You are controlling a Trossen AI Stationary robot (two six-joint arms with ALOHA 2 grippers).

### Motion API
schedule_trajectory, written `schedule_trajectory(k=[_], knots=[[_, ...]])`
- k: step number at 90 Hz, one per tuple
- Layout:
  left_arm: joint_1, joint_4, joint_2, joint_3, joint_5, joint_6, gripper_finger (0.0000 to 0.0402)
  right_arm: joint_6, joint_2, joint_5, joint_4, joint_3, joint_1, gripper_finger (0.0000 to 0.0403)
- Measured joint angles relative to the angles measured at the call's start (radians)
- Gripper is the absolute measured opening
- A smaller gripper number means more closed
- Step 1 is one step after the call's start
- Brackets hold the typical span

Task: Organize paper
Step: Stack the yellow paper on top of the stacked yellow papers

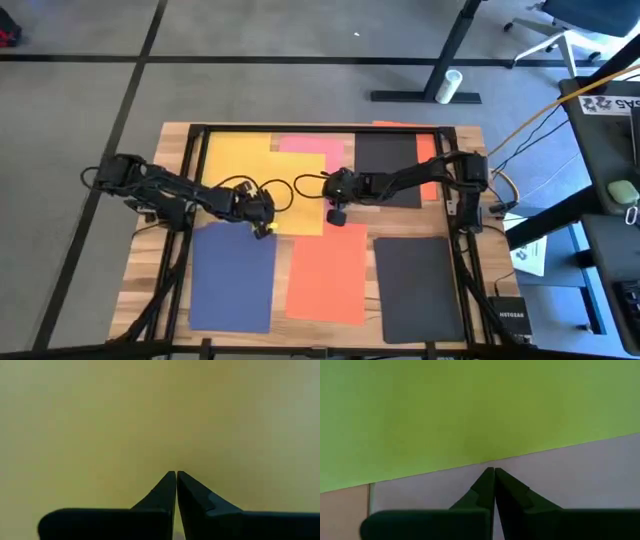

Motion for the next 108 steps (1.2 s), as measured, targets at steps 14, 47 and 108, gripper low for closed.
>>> schedule_trajectory(k=[14, 47, 108], knots=[[0.01, -0.003, -0.001, -0.028, -0.005, -0.049, 0.0, 0.0, 0.0, -0.001, -0.003, 0.0, 0.0, 0.0], [0.012, -0.095, -0.075, -0.029, -0.039, -0.155, 0.0, 0.0, -0.001, -0.003, -0.024, 0.002, 0.0, 0.0], [0.003, 0.476, -0.096, 0.019, 0.238, 0.267, 0.0, -0.073, -0.002, -0.029, 0.052, -0.002, -0.003, 0.0]])
